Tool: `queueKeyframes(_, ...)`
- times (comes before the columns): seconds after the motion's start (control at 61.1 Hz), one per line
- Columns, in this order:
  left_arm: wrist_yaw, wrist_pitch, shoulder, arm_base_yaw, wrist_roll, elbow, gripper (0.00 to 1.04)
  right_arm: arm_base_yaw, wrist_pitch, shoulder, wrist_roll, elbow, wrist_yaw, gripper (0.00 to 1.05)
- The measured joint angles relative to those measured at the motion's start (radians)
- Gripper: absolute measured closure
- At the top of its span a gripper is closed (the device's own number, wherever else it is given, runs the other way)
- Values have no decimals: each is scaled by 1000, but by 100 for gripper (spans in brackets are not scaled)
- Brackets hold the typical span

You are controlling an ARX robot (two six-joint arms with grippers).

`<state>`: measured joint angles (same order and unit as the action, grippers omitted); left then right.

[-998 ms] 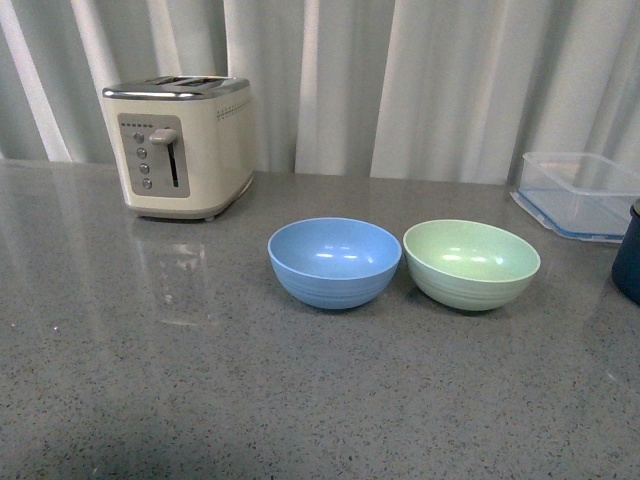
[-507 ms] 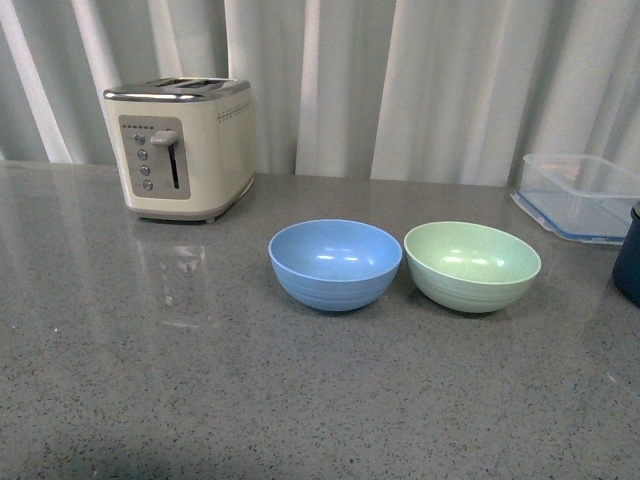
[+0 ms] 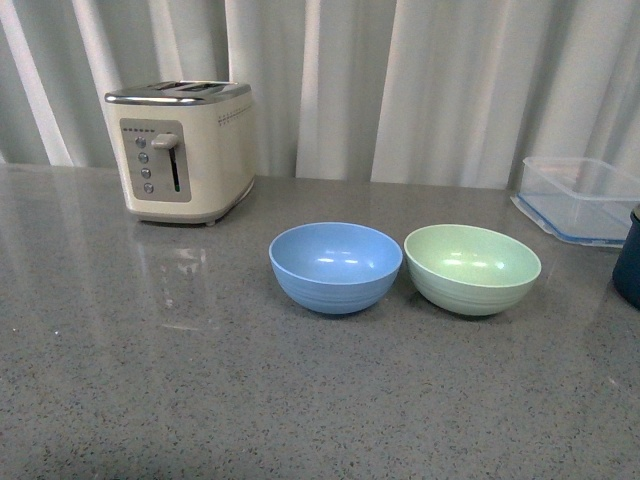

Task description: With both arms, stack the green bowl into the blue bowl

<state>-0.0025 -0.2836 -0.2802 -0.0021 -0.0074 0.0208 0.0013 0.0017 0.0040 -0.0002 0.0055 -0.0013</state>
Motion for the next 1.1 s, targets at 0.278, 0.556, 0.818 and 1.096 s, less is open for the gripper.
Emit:
queueKeyframes(0.278, 0, 84, 85, 0, 0, 0, 101, 0, 0, 0, 0, 0, 0, 10)
queueKeyframes(0.556, 2, 279, 276, 0, 0, 0, 101, 0, 0, 0, 0, 0, 0, 10)
queueKeyframes(0.818, 2, 282, 276, 0, 0, 0, 69, 0, 0, 0, 0, 0, 0, 10)
queueKeyframes(1.096, 2, 282, 276, 0, 0, 0, 10, 0, 0, 0, 0, 0, 0, 10)
